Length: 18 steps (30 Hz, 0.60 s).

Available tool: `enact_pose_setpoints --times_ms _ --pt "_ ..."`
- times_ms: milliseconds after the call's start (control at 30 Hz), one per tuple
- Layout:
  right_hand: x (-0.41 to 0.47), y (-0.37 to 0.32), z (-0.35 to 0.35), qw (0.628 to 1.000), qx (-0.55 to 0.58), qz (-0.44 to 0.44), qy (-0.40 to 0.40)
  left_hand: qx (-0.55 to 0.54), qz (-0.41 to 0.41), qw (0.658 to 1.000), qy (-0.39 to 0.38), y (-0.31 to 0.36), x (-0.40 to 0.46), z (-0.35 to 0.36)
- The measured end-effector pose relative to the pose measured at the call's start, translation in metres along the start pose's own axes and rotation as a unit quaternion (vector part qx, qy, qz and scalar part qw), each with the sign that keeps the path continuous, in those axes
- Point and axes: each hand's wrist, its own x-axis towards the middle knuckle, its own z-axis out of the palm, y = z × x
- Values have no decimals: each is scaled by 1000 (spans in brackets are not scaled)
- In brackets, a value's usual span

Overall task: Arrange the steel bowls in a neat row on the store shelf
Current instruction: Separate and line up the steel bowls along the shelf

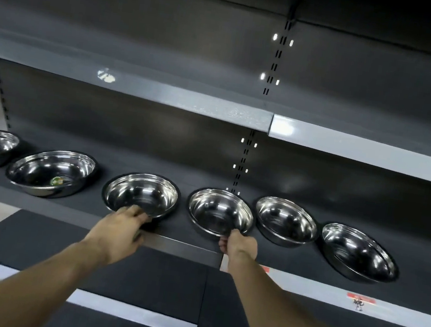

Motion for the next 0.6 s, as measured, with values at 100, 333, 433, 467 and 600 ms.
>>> enact_pose_setpoints --times_ms 100,333,433,467,600 --pt "7 1 -24 1000 -17 -14 0 -5 15 1000 1 32 1 4" --pt "8 9 -55 998 -41 -40 20 18 49 999 -10 70 5 2" --pt "4 10 -57 998 -32 -47 34 7 46 999 -9 71 5 4" --pt "4 11 -58 998 -32 -50 35 -2 46 999 -6 71 4 5" --pt "4 11 -60 998 -35 -46 25 -19 49 999 -9 67 0 12"
